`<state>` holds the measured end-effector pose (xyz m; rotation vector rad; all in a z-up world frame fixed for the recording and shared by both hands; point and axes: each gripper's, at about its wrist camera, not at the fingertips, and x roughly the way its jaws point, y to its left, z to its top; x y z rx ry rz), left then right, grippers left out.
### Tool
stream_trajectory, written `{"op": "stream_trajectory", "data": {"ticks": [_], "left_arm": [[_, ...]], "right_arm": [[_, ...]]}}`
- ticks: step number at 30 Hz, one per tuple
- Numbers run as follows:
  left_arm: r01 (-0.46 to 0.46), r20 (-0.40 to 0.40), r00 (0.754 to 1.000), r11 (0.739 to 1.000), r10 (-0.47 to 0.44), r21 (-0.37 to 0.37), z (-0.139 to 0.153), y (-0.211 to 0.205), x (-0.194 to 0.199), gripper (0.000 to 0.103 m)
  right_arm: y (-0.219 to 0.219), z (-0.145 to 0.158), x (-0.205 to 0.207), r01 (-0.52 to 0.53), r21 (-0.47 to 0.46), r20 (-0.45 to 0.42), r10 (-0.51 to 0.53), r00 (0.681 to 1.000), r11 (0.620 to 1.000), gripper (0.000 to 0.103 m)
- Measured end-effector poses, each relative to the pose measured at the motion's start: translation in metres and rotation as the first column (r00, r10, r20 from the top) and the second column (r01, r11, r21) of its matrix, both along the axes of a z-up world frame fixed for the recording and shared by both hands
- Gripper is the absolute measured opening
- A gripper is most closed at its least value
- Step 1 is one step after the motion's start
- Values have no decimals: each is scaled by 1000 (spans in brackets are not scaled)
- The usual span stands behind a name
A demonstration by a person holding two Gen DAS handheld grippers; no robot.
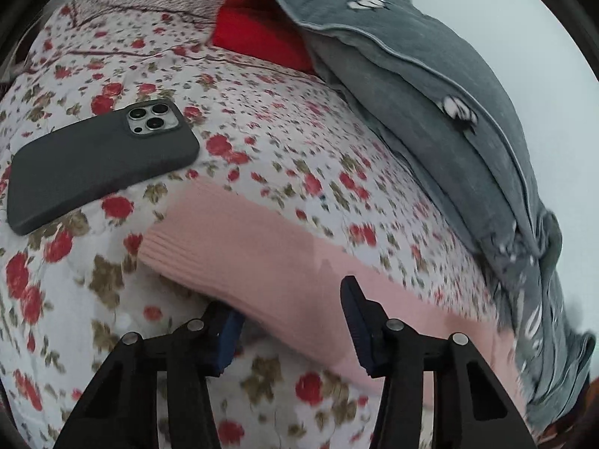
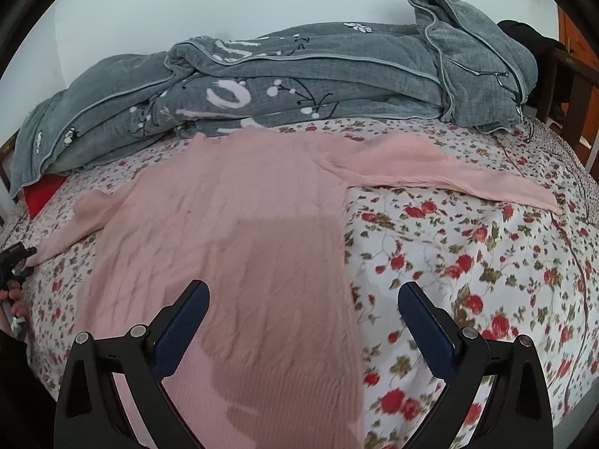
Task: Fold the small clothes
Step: 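Grasp the pink sweater's sleeve cuff with the left tool and lift it, then fold the held sleeve across the sweater body with the left tool, release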
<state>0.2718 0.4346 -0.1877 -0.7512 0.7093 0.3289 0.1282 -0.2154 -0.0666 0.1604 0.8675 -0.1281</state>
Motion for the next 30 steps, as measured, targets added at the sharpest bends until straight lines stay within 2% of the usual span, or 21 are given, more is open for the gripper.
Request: {"op": "stream_trajectory", "data": {"ticks": [1,3,5,6,10,14,18,20,22,26,30], "left_arm": [[-14,3,1000,1000,14,5,1,1,1,47],[-64,-16,998,997,64,37,4,3,4,35],[-93,-43,994,992,96,81,8,3,5,13],[-105,-50,993,989,111,106,12,0,4,10],[-92,-39,994,975,102,202,41,-19,4,8],[-51,10,999,946,50,319,96,-62,9,7],[-4,85,996,903,-36,429,155,-133,14,7],[38,98,990,873,-99,487,178,-179,21,7],[97,98,980,853,-171,512,193,-220,30,7],[190,112,950,821,-293,538,214,-307,46,7],[316,81,904,786,-419,532,211,-397,68,7]], "right_arm": [[-2,-1,1,3,2,-1,-3,1000,1000,99],[-9,-5,5,6,16,-8,-6,1000,1000,99],[-14,-8,6,2,27,-15,-2,1000,1000,99],[-17,-10,7,3,29,-18,-3,1000,1000,99],[-34,-15,3,20,41,-8,-20,1000,999,99],[-53,-17,-4,36,48,14,-36,999,998,99],[-74,-18,-12,60,72,39,-63,997,996,99],[-85,-22,-19,76,100,47,-81,996,992,99],[-96,-25,-24,76,128,47,-83,995,989,99],[-119,-26,-37,100,165,58,-111,992,981,99],[-145,-23,-50,127,205,80,-146,986,970,99]]}}
